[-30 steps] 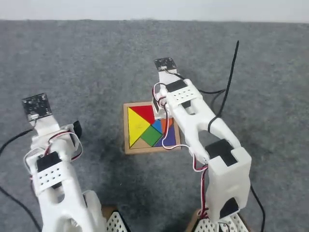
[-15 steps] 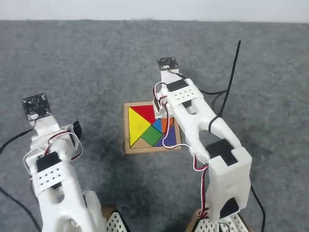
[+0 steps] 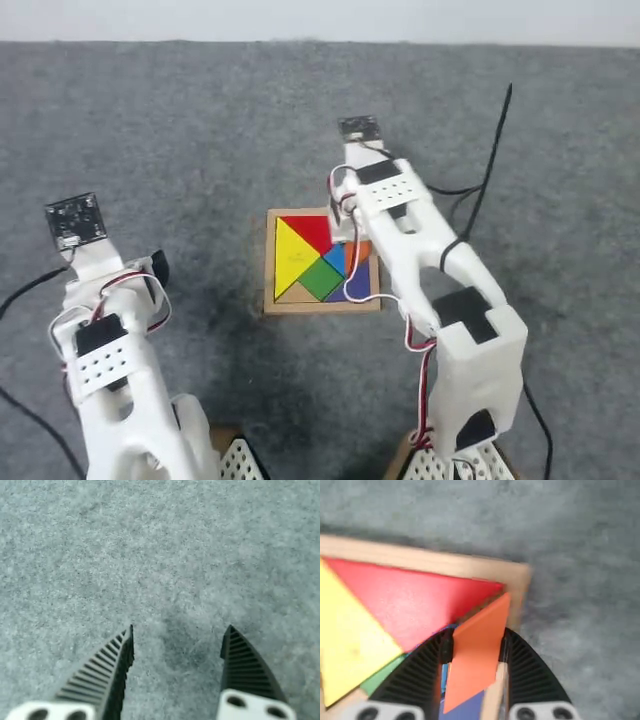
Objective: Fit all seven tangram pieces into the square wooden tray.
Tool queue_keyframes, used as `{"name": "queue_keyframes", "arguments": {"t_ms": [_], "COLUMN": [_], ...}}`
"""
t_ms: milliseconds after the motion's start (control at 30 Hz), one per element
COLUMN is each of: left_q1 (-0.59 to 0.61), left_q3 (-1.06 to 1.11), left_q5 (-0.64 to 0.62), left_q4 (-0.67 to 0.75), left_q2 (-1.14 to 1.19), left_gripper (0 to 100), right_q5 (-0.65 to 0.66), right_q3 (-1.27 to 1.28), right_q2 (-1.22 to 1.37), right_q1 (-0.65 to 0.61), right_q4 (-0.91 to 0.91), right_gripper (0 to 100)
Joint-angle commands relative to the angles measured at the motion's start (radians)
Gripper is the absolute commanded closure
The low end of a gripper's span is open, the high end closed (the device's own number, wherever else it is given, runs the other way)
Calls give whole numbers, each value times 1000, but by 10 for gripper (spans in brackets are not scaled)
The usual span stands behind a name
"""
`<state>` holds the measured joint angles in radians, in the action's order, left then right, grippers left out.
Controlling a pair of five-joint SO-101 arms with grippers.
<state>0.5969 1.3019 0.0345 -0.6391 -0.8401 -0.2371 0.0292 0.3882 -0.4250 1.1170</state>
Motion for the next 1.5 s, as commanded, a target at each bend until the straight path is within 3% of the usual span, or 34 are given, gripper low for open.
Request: {"name": "queue_keyframes", "arguments": {"t_ms": [0, 1467], "left_q1": [-5, -5], "left_q3": [-7, -7], "left_q5": [11, 11], "left_q4": [26, 25], "left_q2": [-25, -25], "left_gripper": [725, 725], "right_q5": [-5, 15], "right_q3": [-40, -31], "right_q2": [-79, -25], "right_q1": [25, -45], "right_q4": [16, -38], "right_gripper": [974, 970]}}
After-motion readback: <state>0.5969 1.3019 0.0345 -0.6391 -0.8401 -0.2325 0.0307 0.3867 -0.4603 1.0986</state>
